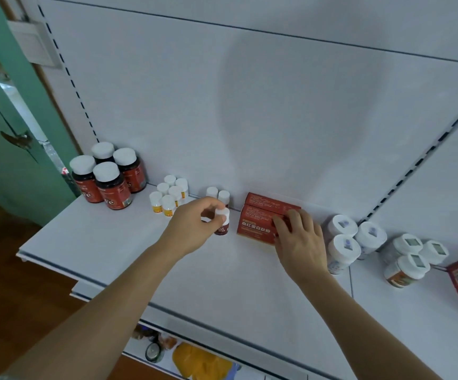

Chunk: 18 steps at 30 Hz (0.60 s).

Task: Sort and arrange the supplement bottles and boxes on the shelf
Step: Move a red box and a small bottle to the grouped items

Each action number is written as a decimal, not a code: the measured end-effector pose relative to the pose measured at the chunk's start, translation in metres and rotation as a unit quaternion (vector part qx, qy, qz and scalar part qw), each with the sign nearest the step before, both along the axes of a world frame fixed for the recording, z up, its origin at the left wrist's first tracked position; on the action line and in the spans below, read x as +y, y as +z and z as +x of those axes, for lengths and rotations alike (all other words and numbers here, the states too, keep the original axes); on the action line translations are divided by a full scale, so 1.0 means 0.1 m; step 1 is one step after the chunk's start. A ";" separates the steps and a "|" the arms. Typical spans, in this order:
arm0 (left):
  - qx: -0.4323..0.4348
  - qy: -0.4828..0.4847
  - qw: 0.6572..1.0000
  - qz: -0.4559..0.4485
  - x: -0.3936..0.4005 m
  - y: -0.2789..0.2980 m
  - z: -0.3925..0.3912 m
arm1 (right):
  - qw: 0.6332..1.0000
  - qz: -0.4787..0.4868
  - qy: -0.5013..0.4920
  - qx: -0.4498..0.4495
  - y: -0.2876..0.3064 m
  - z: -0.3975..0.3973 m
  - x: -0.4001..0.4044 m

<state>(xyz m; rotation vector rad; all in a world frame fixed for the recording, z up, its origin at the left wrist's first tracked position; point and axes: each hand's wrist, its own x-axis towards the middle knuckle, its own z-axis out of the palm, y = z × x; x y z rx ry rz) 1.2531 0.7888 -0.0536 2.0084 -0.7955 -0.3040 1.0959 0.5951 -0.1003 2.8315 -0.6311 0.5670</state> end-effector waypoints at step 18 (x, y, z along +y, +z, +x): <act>-0.082 -0.074 0.993 0.051 -0.01 -0.17 0.51 | 0.998 0.026 -0.029 -0.043 0.11 0.06 0.40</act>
